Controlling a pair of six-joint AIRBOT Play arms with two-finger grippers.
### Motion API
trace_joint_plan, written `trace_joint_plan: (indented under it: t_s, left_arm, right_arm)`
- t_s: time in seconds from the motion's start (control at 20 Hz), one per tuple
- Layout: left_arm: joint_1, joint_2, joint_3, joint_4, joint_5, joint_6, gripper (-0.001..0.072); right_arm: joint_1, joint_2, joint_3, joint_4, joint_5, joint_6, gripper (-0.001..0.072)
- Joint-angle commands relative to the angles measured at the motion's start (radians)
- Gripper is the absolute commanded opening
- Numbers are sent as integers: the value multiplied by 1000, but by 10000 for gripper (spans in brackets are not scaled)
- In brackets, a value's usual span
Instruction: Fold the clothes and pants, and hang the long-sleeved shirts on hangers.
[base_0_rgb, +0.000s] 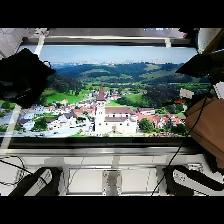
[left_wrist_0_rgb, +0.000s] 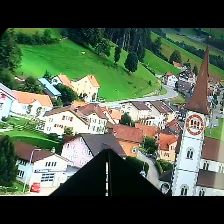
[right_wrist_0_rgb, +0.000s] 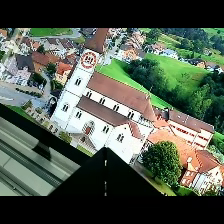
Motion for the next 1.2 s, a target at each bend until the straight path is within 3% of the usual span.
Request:
trace_joint_plan:
  t_s: [0.0, 0.65, 1.0, 1.1, 1.15]
  left_arm:
    - [0, 0, 0, 0, 0, 0, 18]
    - [0, 0, 0, 0, 2, 1, 17]
    - [2, -63, -1, 100, 318, 1, 25]
    - [4, -130, 0, 160, 413, -55, 285]
    - [14, -174, 0, 161, 455, -127, 306]
  right_arm:
    - [1, 0, 0, -1, 2, 0, 6]
    - [1, 0, 0, -2, 0, -1, 6]
    - [1, -2, 0, -2, -33, 0, 6]
    - [1, -2, 0, -2, -38, 0, 6]
    - [1, -2, 0, -2, -38, 0, 6]
